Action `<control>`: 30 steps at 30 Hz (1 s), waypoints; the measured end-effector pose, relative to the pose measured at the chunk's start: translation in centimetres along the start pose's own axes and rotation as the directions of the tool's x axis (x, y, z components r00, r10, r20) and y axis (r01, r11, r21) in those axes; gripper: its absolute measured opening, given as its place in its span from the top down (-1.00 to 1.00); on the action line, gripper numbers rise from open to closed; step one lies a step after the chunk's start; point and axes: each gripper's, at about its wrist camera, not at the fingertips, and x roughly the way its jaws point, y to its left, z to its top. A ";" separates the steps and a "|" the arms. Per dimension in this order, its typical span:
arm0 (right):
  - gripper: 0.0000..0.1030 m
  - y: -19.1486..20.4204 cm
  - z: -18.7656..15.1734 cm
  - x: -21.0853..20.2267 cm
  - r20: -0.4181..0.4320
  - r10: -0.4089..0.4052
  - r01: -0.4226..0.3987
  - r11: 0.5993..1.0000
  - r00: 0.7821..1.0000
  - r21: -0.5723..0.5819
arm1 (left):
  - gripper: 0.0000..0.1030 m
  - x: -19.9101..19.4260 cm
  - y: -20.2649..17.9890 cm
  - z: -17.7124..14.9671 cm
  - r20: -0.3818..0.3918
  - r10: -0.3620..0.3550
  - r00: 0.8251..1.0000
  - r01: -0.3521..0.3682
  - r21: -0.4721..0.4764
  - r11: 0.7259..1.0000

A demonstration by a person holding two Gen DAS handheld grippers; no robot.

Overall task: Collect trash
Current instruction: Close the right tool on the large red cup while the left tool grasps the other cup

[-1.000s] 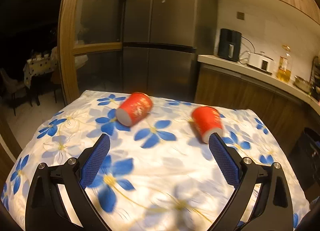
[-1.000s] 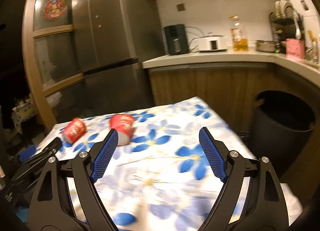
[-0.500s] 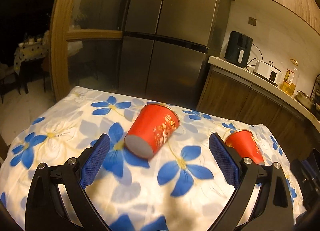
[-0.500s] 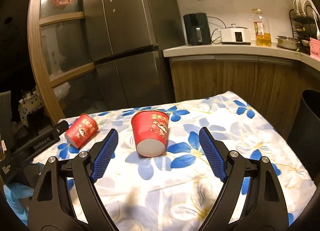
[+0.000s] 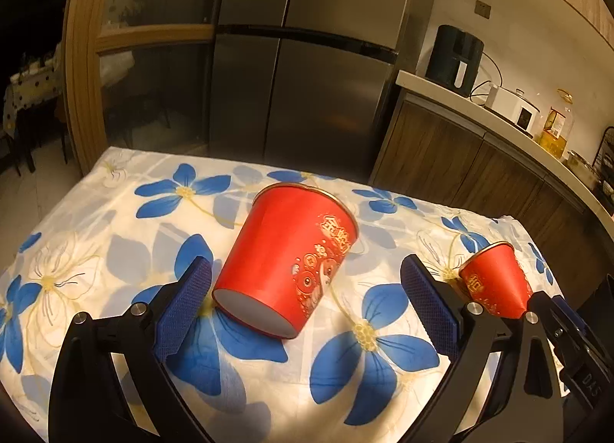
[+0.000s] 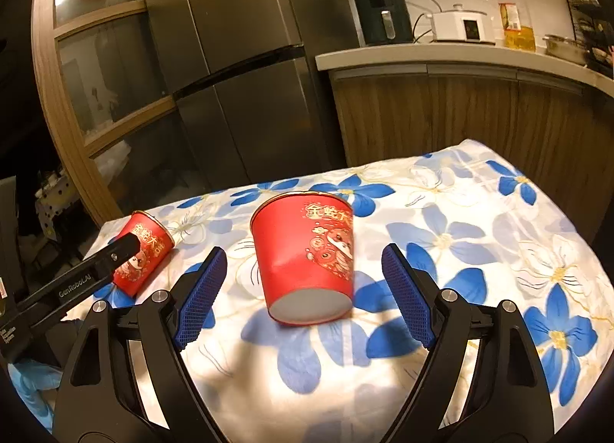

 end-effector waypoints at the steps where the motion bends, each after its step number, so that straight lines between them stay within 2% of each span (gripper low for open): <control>1: -0.59 0.0 0.1 0.4 -0.010 0.002 -0.002 1.000 1.000 0.002 | -0.77 0.3 0.1 0.0 -0.010 -0.005 1.000 0.005 -0.004 1.000; 3: -0.59 0.2 0.1 1.0 -0.028 0.006 -0.006 1.000 1.000 0.001 | -0.73 1.0 0.4 0.0 -0.039 -0.010 0.999 0.010 -0.016 1.000; 7: -0.59 0.2 0.0 2.2 -0.069 0.011 -0.011 1.000 0.998 0.008 | -0.47 1.9 0.7 -0.2 -0.081 -0.022 0.996 0.020 -0.026 0.999; 9: -0.58 0.2 0.0 2.5 -0.083 0.015 -0.013 1.000 0.996 0.014 | -0.41 2.1 0.6 -0.3 -0.090 -0.021 0.996 0.019 -0.024 1.000; 13: -0.47 0.0 0.0 3.1 -0.107 0.024 -0.021 0.999 0.994 0.031 | -0.25 2.2 0.7 -0.5 -0.098 -0.024 0.995 0.022 -0.023 0.999; 16: -0.25 -0.1 0.0 3.5 -0.126 0.033 -0.028 0.999 0.991 0.040 | -0.23 2.3 0.7 -0.5 -0.098 -0.029 0.995 0.026 -0.025 0.999; 23: -0.18 -0.2 0.0 3.0 -0.116 0.058 -0.053 0.998 0.992 0.045 | -0.18 1.3 0.4 -0.6 -0.065 -0.036 0.997 0.035 -0.007 0.999; 30: -0.16 -0.9 0.4 0.6 -0.072 0.060 -0.057 0.997 0.996 0.045 | -0.17 -1.0 -1.4 -0.7 -0.028 -0.027 0.999 0.028 0.030 0.999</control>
